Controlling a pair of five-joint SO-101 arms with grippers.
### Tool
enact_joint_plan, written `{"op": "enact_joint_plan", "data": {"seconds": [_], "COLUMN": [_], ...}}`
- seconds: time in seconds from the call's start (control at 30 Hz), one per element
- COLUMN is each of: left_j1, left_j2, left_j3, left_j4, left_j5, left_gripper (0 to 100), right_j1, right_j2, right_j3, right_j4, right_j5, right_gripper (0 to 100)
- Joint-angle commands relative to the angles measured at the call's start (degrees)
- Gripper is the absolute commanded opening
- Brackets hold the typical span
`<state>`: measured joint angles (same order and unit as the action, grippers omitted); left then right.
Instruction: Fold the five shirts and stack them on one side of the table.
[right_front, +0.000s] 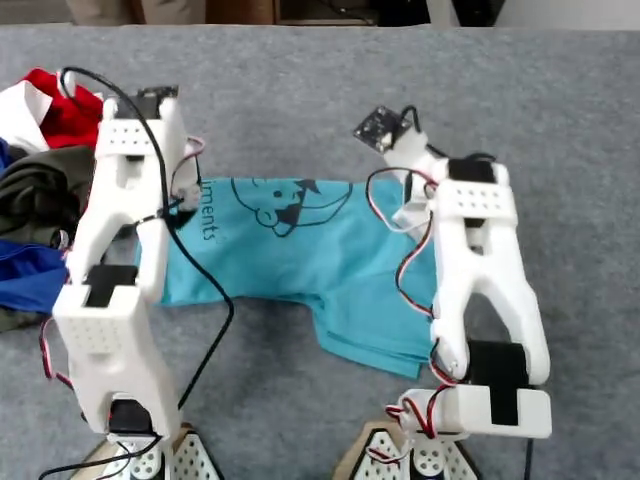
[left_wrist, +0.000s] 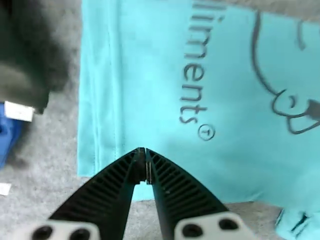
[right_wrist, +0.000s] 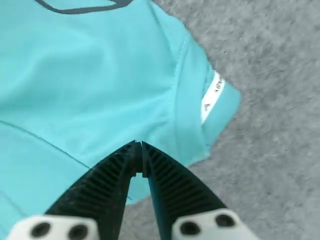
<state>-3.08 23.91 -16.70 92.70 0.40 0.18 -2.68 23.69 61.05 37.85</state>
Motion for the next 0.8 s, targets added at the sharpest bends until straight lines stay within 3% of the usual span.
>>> {"op": "enact_joint_plan", "data": {"seconds": [0.0, 0.13, 0.27, 0.4, 0.53, 0.77], "left_j1": [0.97, 1.76, -4.13, -10.55, -10.81, -10.9], "left_j2": [-8.84, -17.98, -21.23, -19.65, -15.69, -12.18], "left_j3": [18.29, 38.86, 48.62, 47.56, 44.31, 31.65], "left_j4": [-9.05, -22.51, -34.02, -34.37, -34.2, -24.7], "left_j5": [-0.44, -0.18, 3.25, 6.77, 5.27, 5.36], "left_gripper": [2, 2, 2, 2, 2, 2], "right_j1": [0.4, 0.4, 0.48, 3.03, 4.0, 3.91], "right_j2": [-2.42, 1.19, 6.29, 11.65, 13.58, 13.05], "right_j3": [2.42, 2.33, 2.33, 2.33, 1.27, 1.19], "right_j4": [-5.45, -9.23, -11.87, -15.3, -15.56, -13.98], "right_j5": [-1.76, -1.85, -1.58, -1.41, -1.41, 0.26], "right_gripper": [1.2, 1.2, 1.3, 1.2, 1.2, 1.2]}}
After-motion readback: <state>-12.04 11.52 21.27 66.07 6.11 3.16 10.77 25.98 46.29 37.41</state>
